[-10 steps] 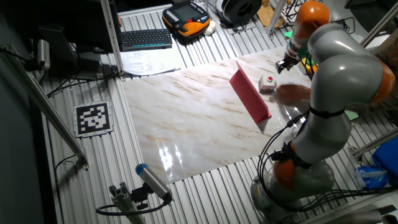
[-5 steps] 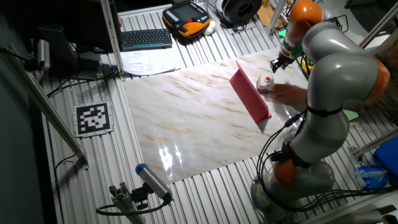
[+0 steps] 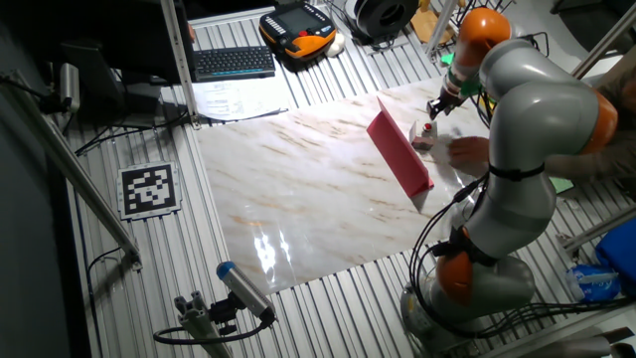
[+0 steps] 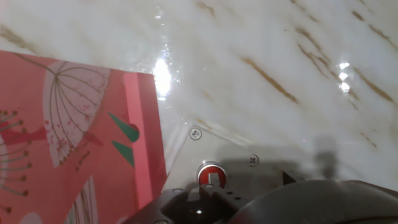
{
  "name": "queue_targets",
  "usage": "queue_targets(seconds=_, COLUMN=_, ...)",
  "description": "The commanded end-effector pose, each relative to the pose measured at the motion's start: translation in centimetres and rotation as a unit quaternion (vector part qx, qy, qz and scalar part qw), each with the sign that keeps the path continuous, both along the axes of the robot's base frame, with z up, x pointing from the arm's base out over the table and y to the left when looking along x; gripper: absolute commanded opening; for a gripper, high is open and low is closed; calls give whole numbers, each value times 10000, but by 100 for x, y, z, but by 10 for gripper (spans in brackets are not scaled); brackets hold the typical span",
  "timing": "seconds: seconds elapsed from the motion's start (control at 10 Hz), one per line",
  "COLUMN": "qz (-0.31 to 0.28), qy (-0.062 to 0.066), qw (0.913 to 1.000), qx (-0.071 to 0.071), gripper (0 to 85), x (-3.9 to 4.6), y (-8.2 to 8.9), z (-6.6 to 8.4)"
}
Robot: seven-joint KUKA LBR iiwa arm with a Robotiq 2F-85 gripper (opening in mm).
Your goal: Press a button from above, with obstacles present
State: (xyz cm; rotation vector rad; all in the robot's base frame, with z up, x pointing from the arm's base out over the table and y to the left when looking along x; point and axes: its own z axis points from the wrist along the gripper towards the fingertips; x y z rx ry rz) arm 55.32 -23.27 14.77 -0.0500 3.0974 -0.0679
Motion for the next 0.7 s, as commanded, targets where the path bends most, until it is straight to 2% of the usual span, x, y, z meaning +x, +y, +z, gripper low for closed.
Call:
queue_targets(seconds=0.0, qz=8, qy=-29, qw=10000, qx=2, gripper=510, x=-8, y=7, z=-46)
queue_targets(seconds=0.2, qz=26, qy=-98, qw=9999, qx=31, gripper=510, x=-46, y=-31, z=-147)
queue_targets(seconds=0.6, qz=14, qy=-182, qw=9998, qx=32, gripper=510, x=-68, y=26, z=-252)
